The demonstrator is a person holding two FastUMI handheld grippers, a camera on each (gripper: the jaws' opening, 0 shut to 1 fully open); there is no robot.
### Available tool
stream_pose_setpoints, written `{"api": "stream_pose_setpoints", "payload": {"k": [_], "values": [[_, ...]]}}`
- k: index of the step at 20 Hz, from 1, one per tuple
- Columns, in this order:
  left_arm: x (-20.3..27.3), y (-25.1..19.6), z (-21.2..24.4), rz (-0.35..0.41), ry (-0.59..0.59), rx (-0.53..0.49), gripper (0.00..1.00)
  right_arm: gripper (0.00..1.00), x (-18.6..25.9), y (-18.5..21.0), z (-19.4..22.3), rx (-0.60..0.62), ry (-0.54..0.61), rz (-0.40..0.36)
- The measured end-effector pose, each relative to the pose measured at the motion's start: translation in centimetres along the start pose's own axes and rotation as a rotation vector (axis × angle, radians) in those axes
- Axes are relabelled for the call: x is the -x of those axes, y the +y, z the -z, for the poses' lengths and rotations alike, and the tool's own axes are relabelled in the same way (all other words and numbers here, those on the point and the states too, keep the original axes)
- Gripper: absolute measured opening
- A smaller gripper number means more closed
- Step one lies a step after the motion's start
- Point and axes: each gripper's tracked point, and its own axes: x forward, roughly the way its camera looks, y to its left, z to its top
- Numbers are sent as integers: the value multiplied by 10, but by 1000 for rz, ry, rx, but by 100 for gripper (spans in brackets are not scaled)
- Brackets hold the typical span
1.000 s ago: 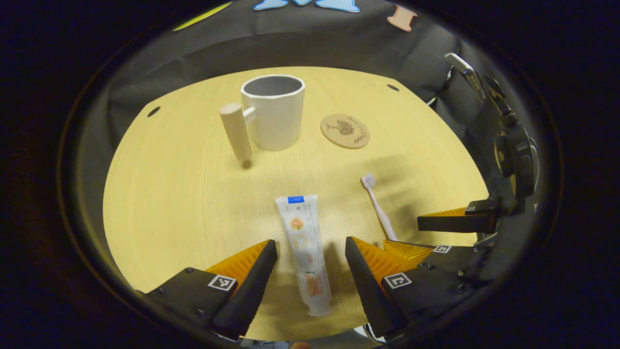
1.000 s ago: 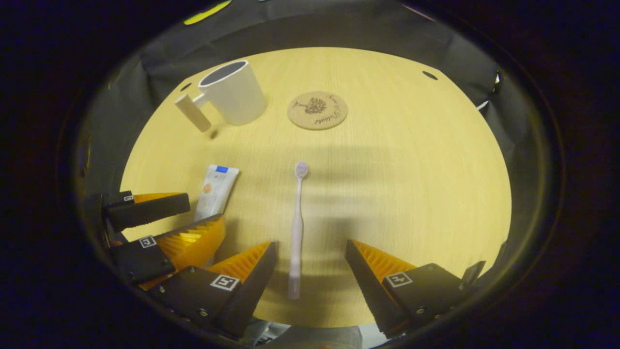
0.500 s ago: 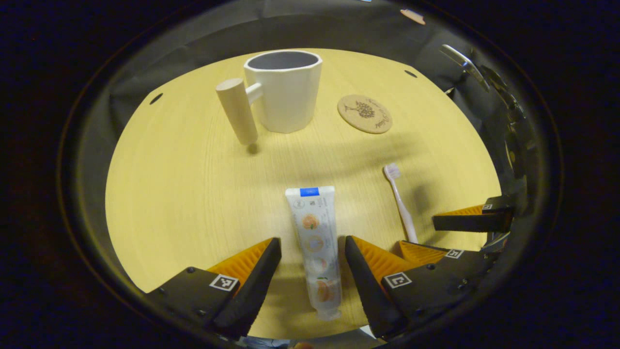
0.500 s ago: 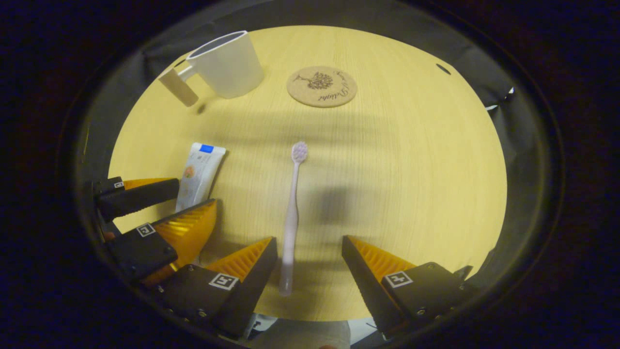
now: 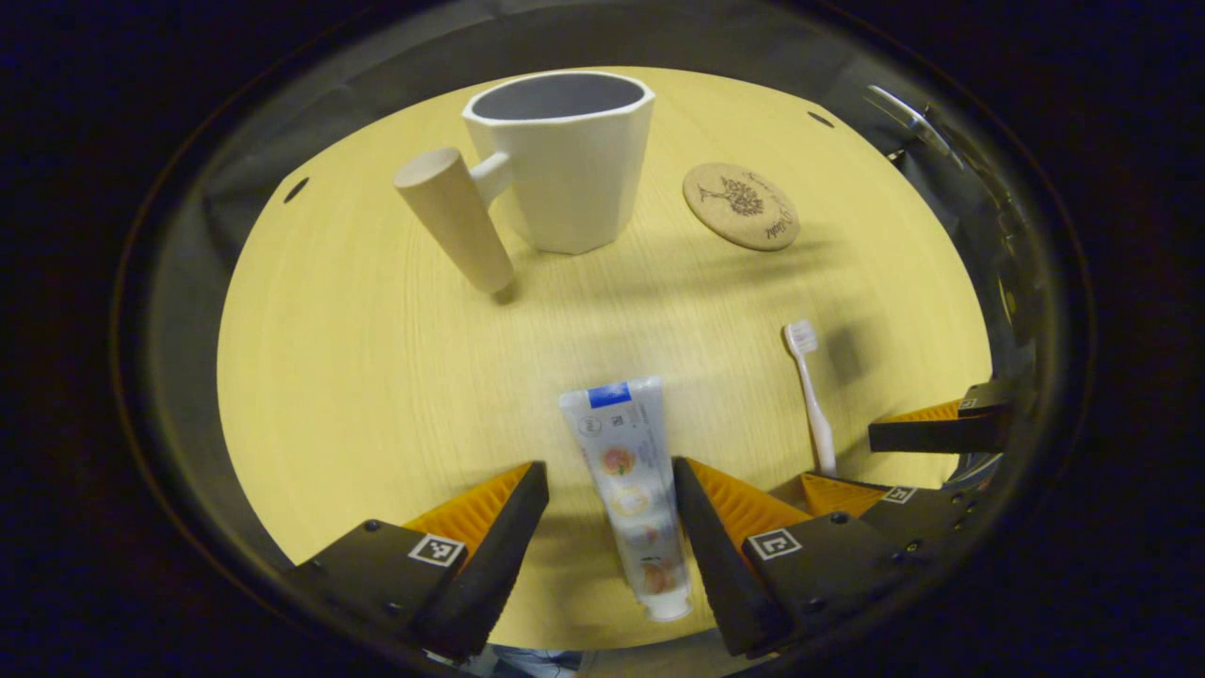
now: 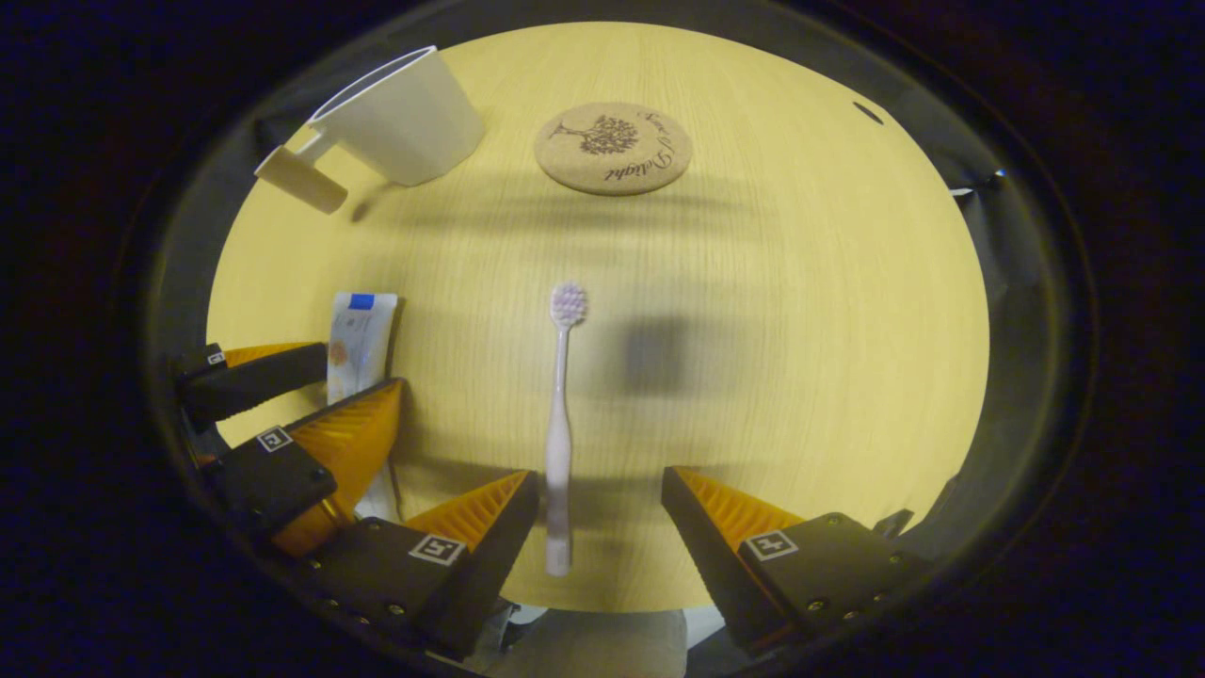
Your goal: Put the toothbrush and toothpaste on the desktop into the cup, then pick up the cup and place it on the coaster on the desktop.
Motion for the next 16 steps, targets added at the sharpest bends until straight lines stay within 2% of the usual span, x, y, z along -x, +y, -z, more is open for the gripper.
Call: {"api": "stream_pose_setpoints", "payload": {"k": [1,2,3,4,5,6,7,8,9,10,11,13,14,16], "values": [[0,1,-1,-3,4,4,96,91,-1,0,-1,-11,1,4],[0,2,-1,-4,13,10,93,87,1,-1,0,-23,7,10],[1,3,-2,-13,12,11,89,76,0,-2,-1,-38,8,15],[-1,3,1,-13,20,18,78,68,0,-2,3,-38,29,16],[3,3,-2,-14,17,16,68,66,1,-2,3,-36,38,16],[3,4,-3,-15,17,34,67,67,1,-3,-1,-64,7,20],[0,2,-2,-17,27,40,54,19,-2,-2,0,-81,18,17],[-1,3,-4,-14,25,37,53,18,-2,-2,3,-75,26,11],[1,3,-2,-17,30,35,43,19,0,-3,2,-66,31,9],[1,3,-2,-20,26,40,44,19,-5,-5,-1,-91,3,11],[1,2,-1,-21,34,38,34,3,-3,-6,0,-87,19,0],[7,6,-4,-25,8,43,33,2,2,-4,0,-81,17,-5],[2,2,-4,-22,12,58,20,2,3,-4,0,-87,24,-10],[3,-1,-6,2,-12,71,21,2,2,-5,0,-89,27,-20]]}}
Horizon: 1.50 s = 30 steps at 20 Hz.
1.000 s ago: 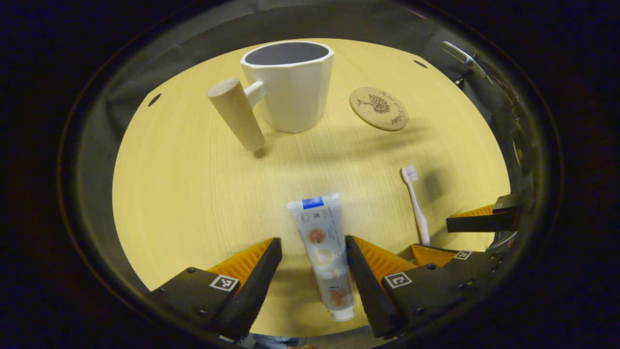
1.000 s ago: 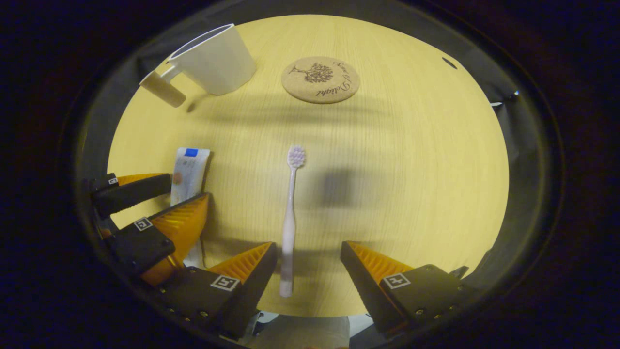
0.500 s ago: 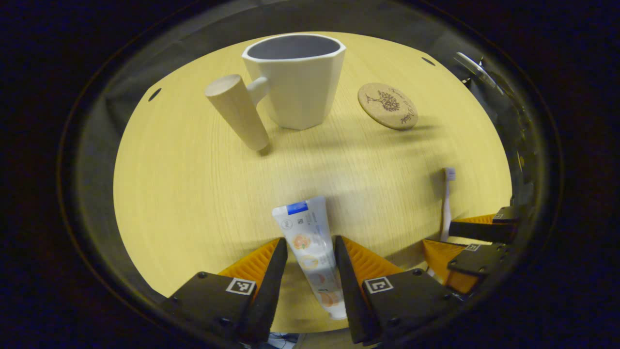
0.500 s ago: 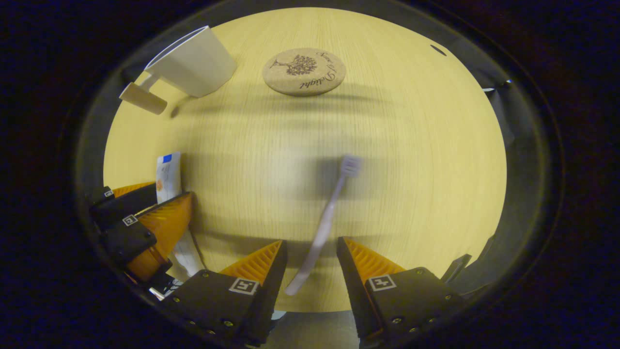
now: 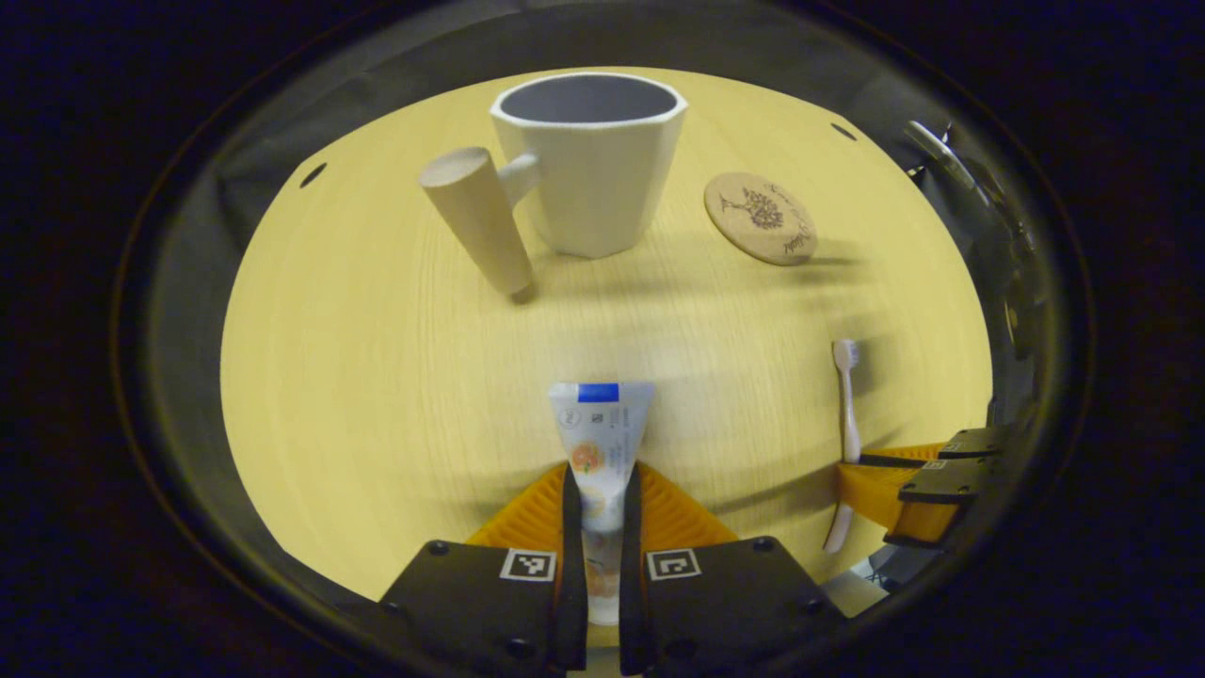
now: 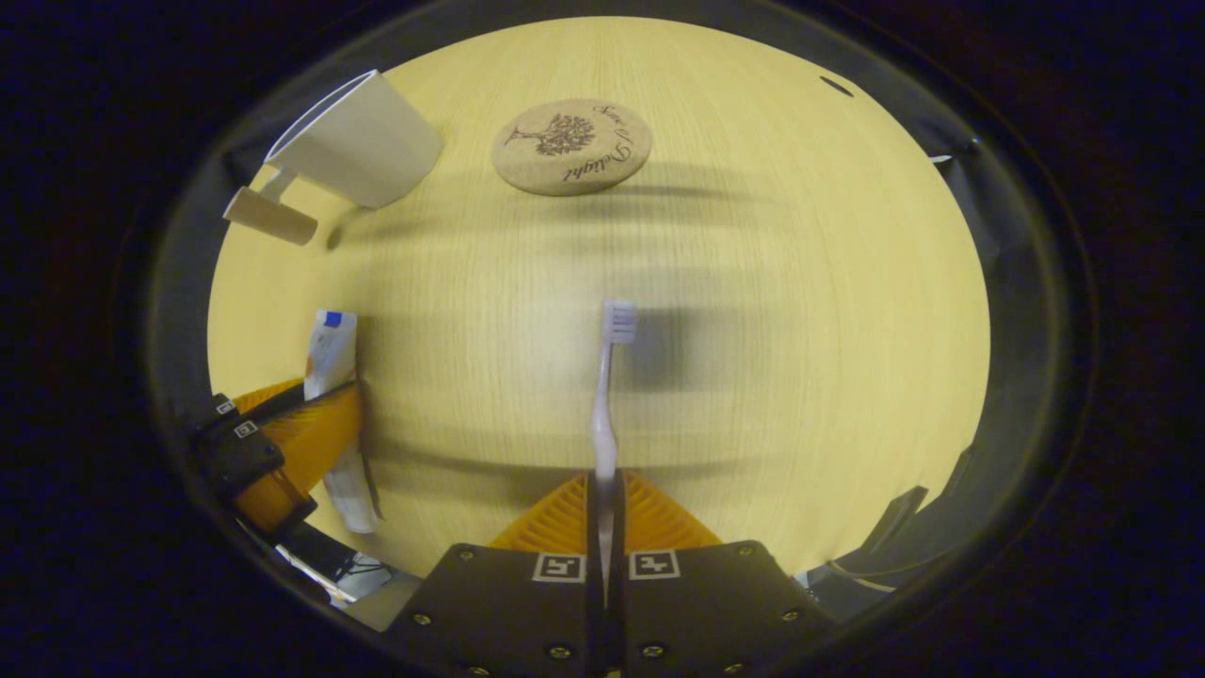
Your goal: Put the toothbrush and toothpaste on the desktop into the cup, then pick up the cup and place it on the coaster on the desktop.
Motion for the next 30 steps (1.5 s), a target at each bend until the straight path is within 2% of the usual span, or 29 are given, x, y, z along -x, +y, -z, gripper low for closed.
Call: {"api": "stream_pose_setpoints", "payload": {"k": [7,14,21,26,30], "values": [[35,-6,-3,48,-44,44,21,2,0,0,0,9,8,-7],[96,-17,-48,87,-161,40,20,2,0,0,0,11,18,-21],[153,-17,-139,134,-317,39,19,2,0,0,1,8,19,-26],[171,1,-222,109,-453,35,20,2,0,0,1,5,24,-29],[160,11,-269,72,-531,-10,20,2,1,0,1,4,29,-31]]}}
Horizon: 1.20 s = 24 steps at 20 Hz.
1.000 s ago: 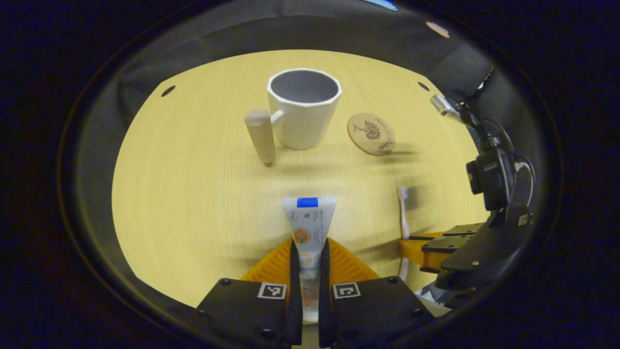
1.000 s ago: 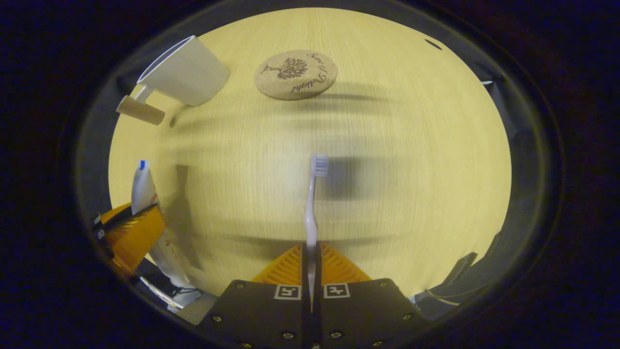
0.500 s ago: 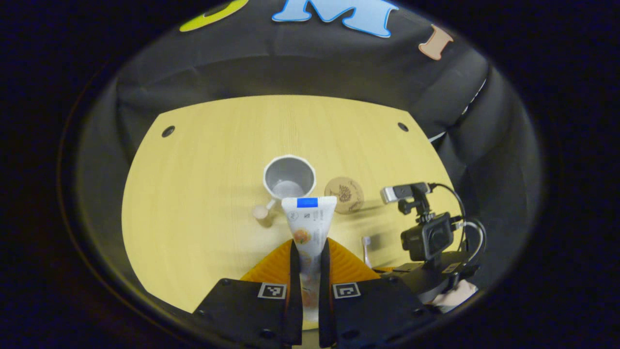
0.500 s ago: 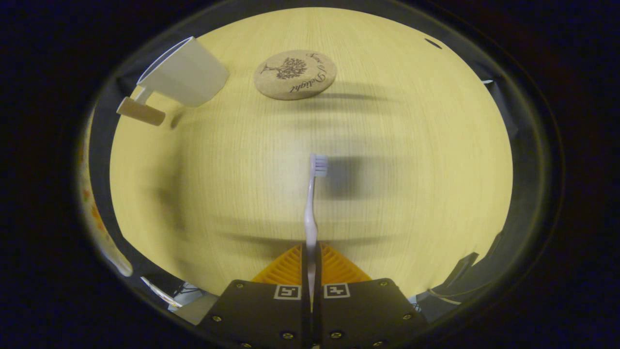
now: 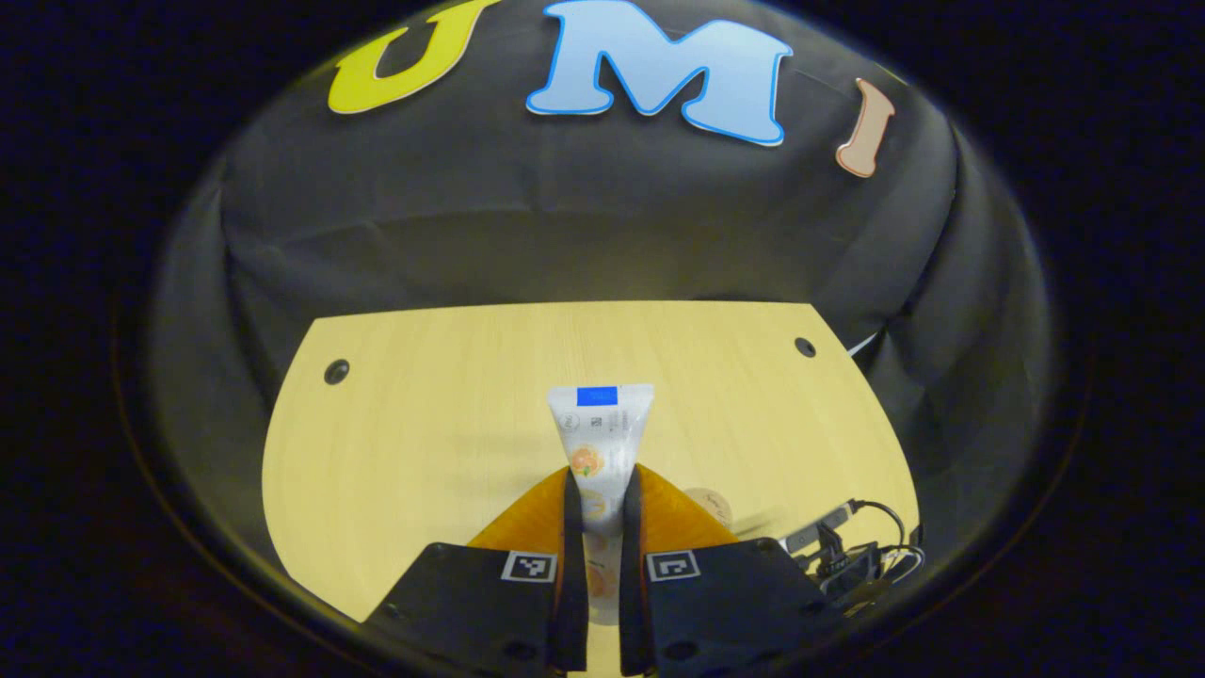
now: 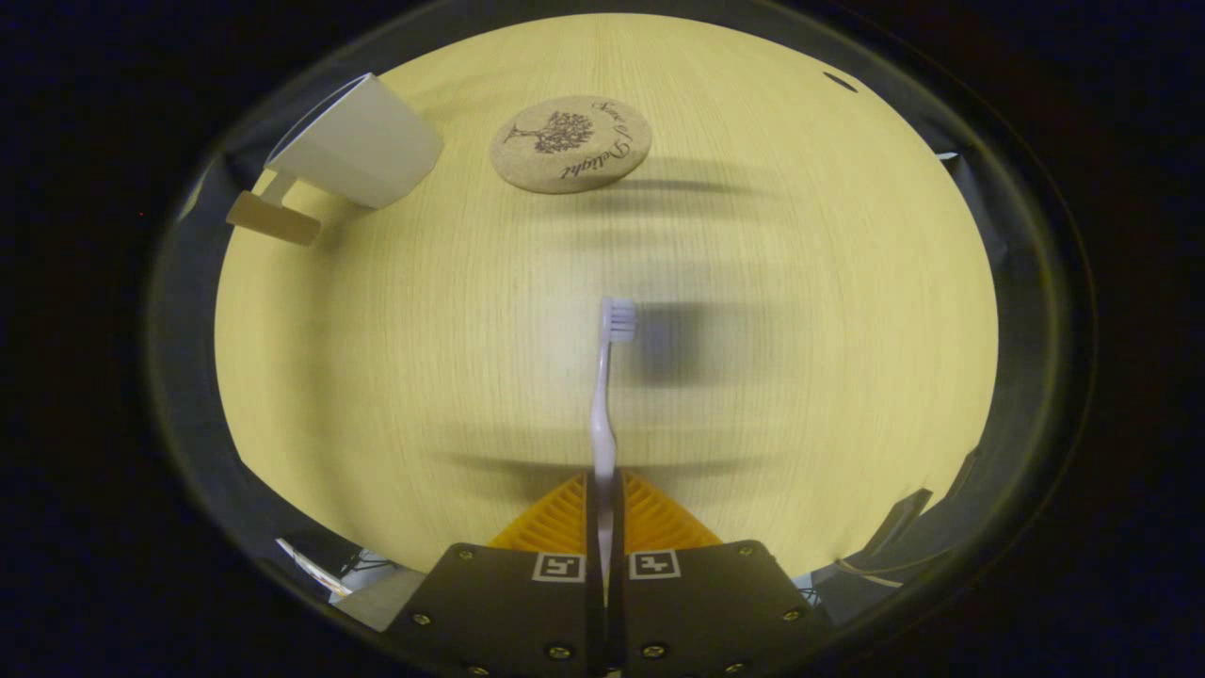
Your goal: Put the toothbrush and toothpaste on the desktop into the cup, then pick up the cup and place it on the coaster on the desktop.
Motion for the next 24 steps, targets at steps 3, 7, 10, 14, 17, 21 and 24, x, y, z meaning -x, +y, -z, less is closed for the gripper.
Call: {"api": "stream_pose_setpoints", "payload": {"k": [3,7,10,14,17,21,24], "values": [[-24,-5,-15,12,-66,-8,20,2,1,0,1,3,6,-2],[-49,-3,-20,15,-152,-12,19,3,0,0,2,-1,13,-11],[-59,-3,-14,25,-191,-17,19,3,0,0,2,-5,17,-20],[-66,4,-6,-8,-239,-17,20,3,0,0,2,-6,21,-28],[-63,3,1,-3,-261,-2,29,3,0,0,3,-8,22,-35],[-61,2,13,22,-234,28,36,3,1,0,3,-6,22,-38],[-56,3,12,28,-250,35,80,4,3,0,3,-3,19,-38]]}}
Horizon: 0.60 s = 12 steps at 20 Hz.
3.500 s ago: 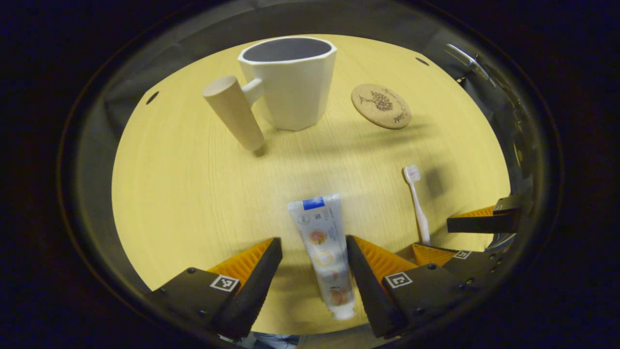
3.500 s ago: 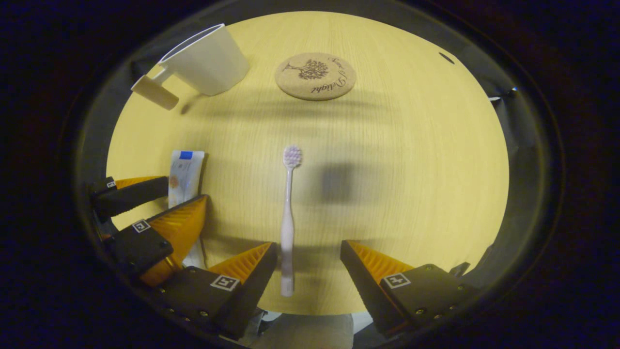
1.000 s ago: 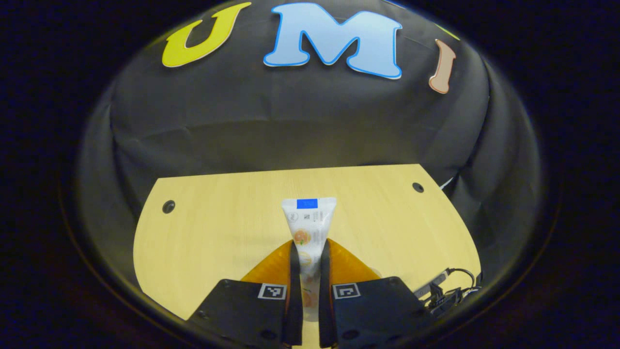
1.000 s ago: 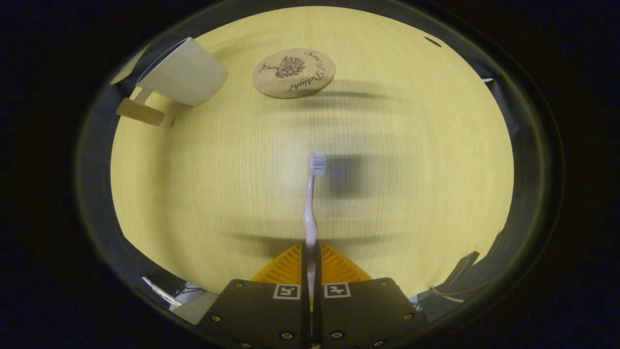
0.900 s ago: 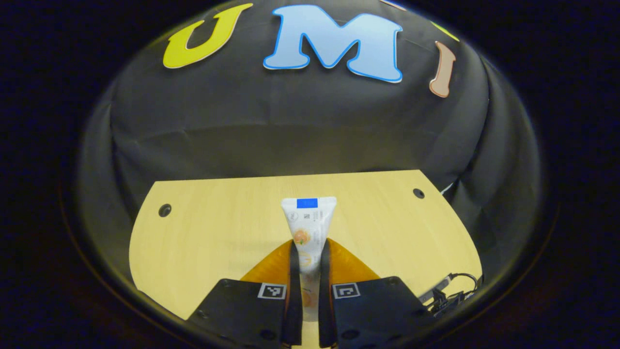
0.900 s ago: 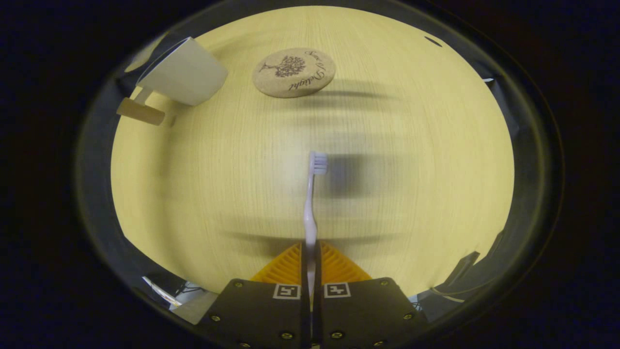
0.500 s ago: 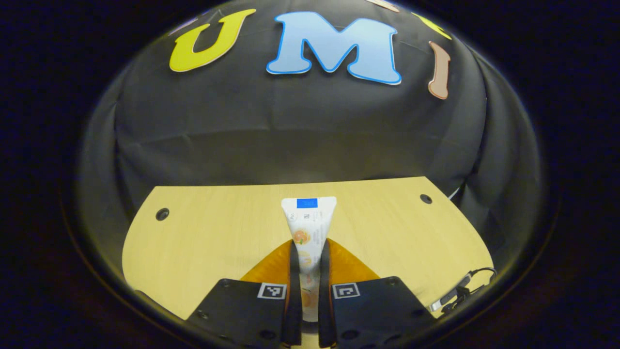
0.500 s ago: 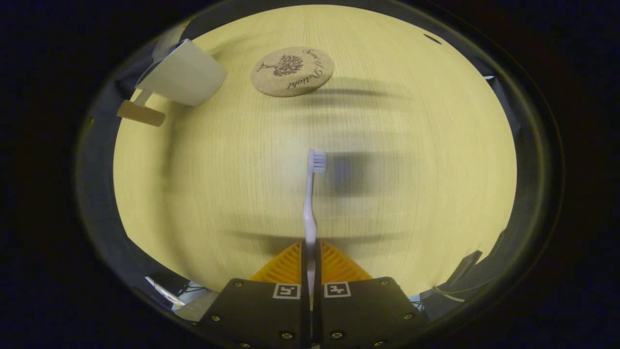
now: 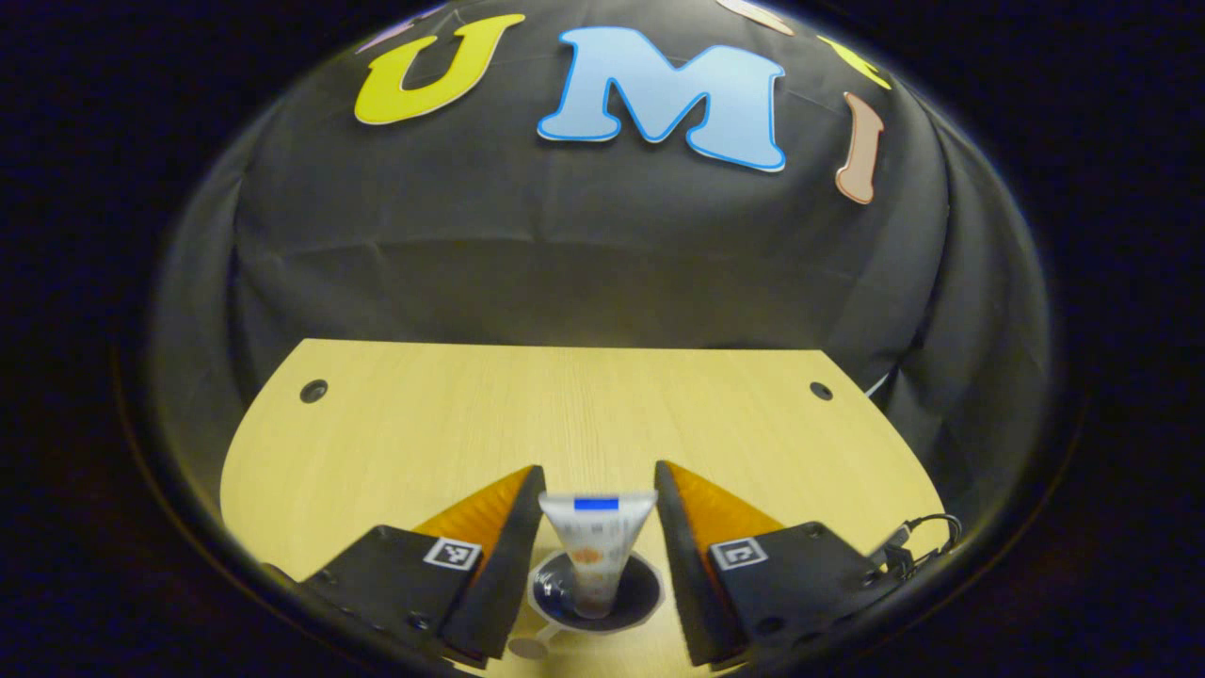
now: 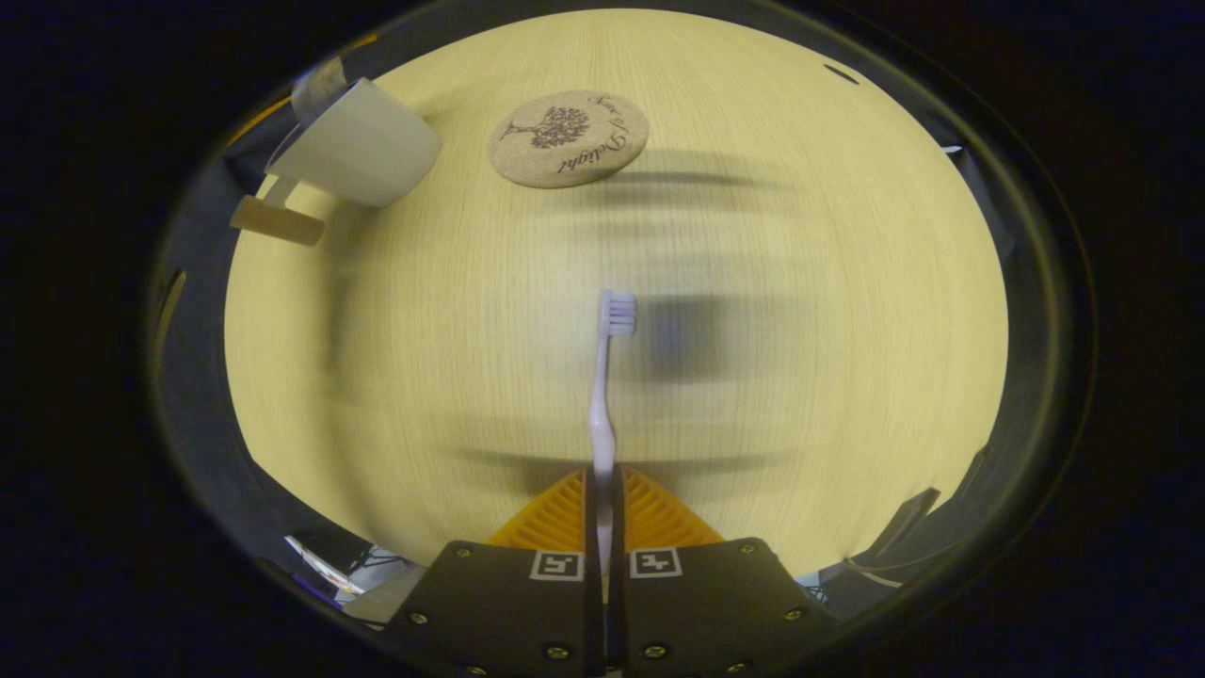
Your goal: Put the toothbrush and toothpaste on the desktop into the cup, then pick up the cup and place it on the coaster on the desktop.
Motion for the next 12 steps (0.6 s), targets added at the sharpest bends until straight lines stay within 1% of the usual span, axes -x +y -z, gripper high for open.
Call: {"api": "stream_pose_setpoints", "payload": {"k": [2,4,6,7,8,11,12], "values": [[4,3,-5,-15,-13,-13,78,3,-2,0,0,-5,-16,2],[9,3,-13,-15,-36,-28,78,3,1,0,-3,-7,-39,5],[17,5,-23,-14,-72,-47,78,1,0,0,-3,-20,-55,-4],[24,6,-30,-13,-93,-56,80,1,-2,0,-3,-28,-62,-10],[30,5,-35,-13,-109,-65,78,1,0,-1,-4,-37,-72,-13],[51,4,-46,-16,-142,-85,77,1,14,-1,-22,-67,-141,-22],[58,7,-48,-18,-152,-88,79,1,22,-1,-32,-78,-176,-26]]}}
